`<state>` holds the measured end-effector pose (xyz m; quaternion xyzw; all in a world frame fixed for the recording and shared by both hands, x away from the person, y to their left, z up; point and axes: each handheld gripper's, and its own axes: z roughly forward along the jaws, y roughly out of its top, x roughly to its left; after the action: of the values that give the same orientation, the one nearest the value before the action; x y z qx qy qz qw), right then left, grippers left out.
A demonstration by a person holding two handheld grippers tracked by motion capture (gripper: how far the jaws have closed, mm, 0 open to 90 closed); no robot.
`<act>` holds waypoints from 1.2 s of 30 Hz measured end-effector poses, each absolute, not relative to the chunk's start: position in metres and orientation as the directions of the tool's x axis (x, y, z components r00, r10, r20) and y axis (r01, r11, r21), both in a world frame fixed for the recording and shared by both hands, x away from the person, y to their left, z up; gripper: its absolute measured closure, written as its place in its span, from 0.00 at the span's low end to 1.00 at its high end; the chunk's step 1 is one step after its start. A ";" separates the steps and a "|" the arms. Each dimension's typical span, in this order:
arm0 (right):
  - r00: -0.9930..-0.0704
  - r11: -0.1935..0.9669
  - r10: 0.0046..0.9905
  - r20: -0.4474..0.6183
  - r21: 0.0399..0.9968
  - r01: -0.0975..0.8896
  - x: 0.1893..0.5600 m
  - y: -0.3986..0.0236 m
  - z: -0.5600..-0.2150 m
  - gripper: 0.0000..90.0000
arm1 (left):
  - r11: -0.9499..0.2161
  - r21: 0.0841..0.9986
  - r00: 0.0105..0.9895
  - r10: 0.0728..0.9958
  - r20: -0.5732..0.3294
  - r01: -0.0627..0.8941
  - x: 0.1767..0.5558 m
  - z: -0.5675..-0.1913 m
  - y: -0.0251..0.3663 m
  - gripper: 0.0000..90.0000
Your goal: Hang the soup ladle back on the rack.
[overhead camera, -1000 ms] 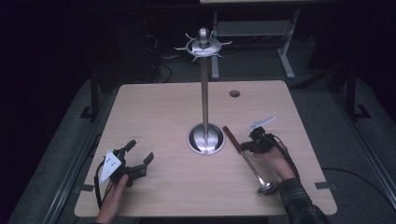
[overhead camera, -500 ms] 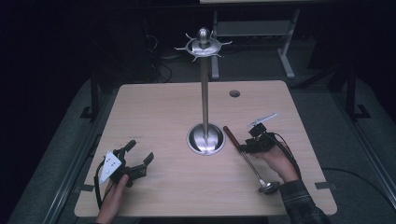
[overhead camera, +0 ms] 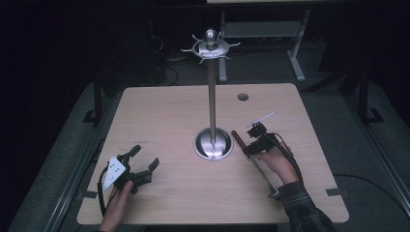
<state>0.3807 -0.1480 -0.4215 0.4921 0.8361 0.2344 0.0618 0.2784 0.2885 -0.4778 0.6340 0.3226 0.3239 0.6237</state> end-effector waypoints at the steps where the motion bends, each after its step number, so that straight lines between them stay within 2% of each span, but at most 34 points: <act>1: -0.507 0.409 0.853 0.123 0.446 0.797 0.382 -0.147 -0.423 0.61 | -0.012 1.000 0.583 0.813 0.007 0.006 0.278 -0.478 0.289 0.14; 13: -0.517 0.458 0.854 0.062 0.382 0.803 0.386 -0.139 -0.438 0.72 | -0.020 1.000 0.583 0.812 0.013 0.007 0.279 -0.478 0.288 0.14; 25: -0.516 0.463 0.854 0.057 0.367 0.807 0.386 -0.137 -0.444 0.77 | -0.015 1.000 0.583 0.813 0.009 0.005 0.278 -0.478 0.288 0.14; 36: -0.514 0.466 0.857 0.037 0.372 0.803 0.385 -0.135 -0.445 0.77 | -0.017 1.000 0.581 0.814 0.011 0.004 0.278 -0.478 0.288 0.14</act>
<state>0.3853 -0.1354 -0.4447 0.4866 0.8526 0.1739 0.0778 0.2782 0.2883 -0.4778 0.6346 0.3222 0.3250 0.6227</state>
